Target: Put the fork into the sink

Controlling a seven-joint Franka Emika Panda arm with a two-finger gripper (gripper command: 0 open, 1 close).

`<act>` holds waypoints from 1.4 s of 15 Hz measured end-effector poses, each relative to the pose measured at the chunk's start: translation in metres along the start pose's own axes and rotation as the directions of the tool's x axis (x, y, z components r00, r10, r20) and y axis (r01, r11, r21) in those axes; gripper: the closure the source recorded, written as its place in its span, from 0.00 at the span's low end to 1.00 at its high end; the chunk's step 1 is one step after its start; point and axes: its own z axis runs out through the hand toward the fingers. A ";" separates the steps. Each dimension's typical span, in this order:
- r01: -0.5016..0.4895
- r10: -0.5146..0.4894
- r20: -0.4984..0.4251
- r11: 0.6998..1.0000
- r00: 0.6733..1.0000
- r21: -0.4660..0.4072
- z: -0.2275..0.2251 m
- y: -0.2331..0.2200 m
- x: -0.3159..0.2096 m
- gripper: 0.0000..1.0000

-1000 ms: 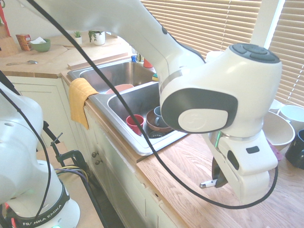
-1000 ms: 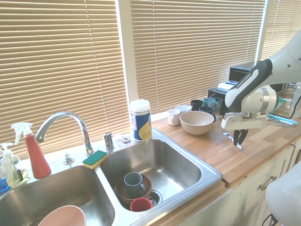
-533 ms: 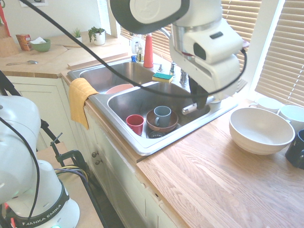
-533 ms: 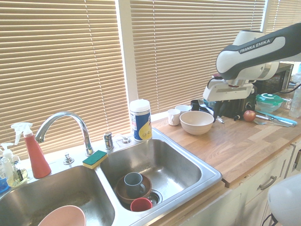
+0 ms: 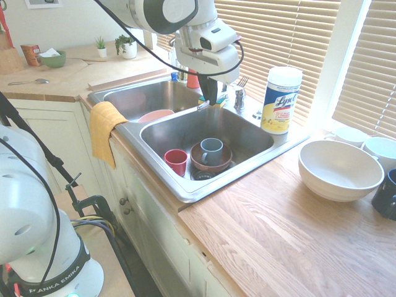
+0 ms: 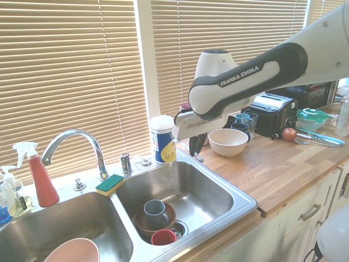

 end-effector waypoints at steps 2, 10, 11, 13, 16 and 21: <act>0.014 -0.014 0.021 1.000 1.000 -0.022 0.040 -0.018 0.009 1.00; 0.030 -0.020 0.095 0.994 0.995 -0.106 0.175 -0.048 -0.023 1.00; 0.025 -0.014 0.099 0.993 0.995 -0.117 0.186 -0.049 -0.025 1.00; 0.014 0.001 0.111 0.991 0.994 -0.133 0.209 -0.048 -0.028 1.00; 0.004 0.016 0.123 0.987 0.992 -0.161 0.239 -0.039 -0.029 1.00; 0.008 0.020 0.136 0.979 0.990 -0.204 0.271 -0.027 -0.034 1.00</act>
